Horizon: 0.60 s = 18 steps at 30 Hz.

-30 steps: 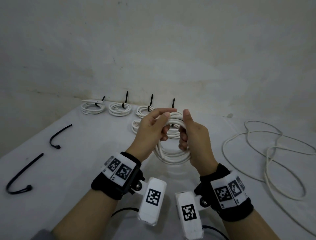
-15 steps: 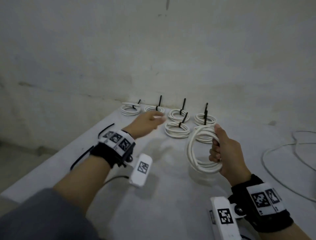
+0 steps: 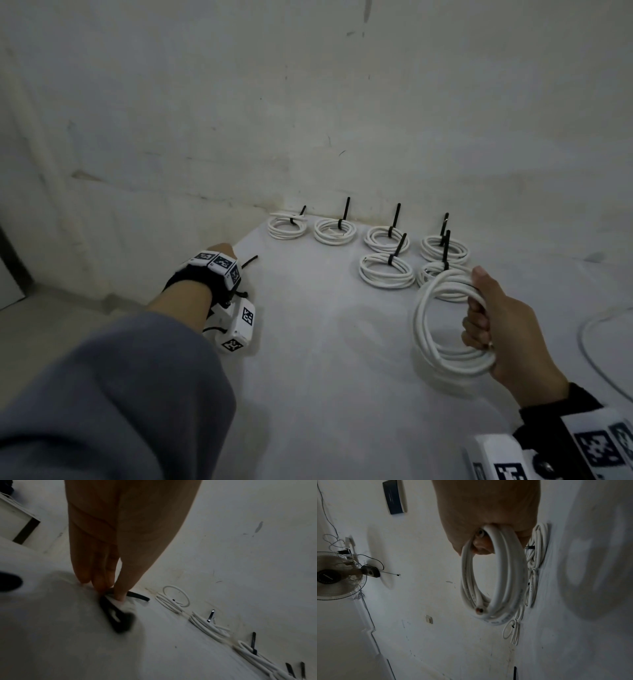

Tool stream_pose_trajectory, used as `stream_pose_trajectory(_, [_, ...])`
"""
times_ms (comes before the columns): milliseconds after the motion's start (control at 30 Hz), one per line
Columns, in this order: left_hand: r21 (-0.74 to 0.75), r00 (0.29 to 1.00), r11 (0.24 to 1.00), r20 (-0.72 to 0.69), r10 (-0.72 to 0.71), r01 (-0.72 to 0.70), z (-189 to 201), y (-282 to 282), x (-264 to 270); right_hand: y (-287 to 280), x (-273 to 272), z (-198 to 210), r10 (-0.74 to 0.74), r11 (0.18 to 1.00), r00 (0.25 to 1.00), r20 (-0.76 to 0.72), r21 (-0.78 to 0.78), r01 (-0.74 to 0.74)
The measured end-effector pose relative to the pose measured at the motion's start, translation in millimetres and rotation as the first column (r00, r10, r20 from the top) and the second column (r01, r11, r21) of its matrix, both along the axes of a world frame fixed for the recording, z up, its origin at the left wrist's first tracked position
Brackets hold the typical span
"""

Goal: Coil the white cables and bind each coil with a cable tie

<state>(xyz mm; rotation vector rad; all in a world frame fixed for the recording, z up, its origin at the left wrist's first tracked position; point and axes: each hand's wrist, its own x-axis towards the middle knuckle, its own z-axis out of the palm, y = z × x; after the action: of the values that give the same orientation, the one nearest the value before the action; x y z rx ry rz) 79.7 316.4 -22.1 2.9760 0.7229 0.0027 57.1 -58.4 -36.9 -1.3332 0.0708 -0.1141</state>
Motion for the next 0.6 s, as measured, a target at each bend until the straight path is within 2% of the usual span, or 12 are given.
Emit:
stream_pose_trajectory(67, [0.024, 0.999, 0.999, -0.029, -0.036, 0.036, 4, -5, -4, 1, 0, -1, -0.002, 1.0, 1.0, -0.003, -0.006, 0.002])
stream_pose_trajectory(133, [-0.021, 0.997, 0.998, -0.044, -0.068, 0.067, 8, -6, 4, 2, 0, -1, -0.011, 1.0, 1.0, -0.007, -0.011, 0.011])
stream_pose_trajectory(200, [-0.208, 0.999, 0.977, 0.009, -0.037, 0.039, 12, -10, 16, 2, 0, -1, -0.037, 0.999, 0.999, -0.008, -0.007, 0.037])
stream_pose_trajectory(233, [-0.366, 0.998, 0.93, 0.061, -0.018, 0.039, 15, -18, 20, 3, 0, 0, -0.053, 0.999, 0.999, -0.007, -0.005, 0.053])
stream_pose_trajectory(300, [-0.63, 0.986, 0.769, 0.165, -0.001, 0.107, 24, -42, 27, 2, 2, 0, -0.092, 0.996, 0.996, -0.004, -0.002, 0.092])
stream_pose_trajectory(367, [-0.776, 0.963, 0.586, 0.268, -0.032, 0.235, 35, -76, 19, 0, 4, 1, -0.142, 0.99, 0.99, -0.004, 0.001, 0.142])
stream_pose_trajectory(433, [-0.826, 0.931, 0.437, 0.351, -0.095, 0.356, 43, -112, 2, -3, 5, 2, -0.198, 0.98, 0.98, 0.017, -0.012, 0.198])
stream_pose_trajectory(533, [-0.83, 0.877, 0.295, 0.415, -0.241, 0.474, 49, -162, -29, -9, 4, 3, -0.285, 0.956, 0.955, 0.077, -0.048, 0.289])
stream_pose_trajectory(600, [-0.85, 0.855, 0.206, 0.413, -0.314, 0.486, 50, -186, -49, -13, 4, 4, -0.337, 0.936, 0.936, 0.099, -0.068, 0.345])
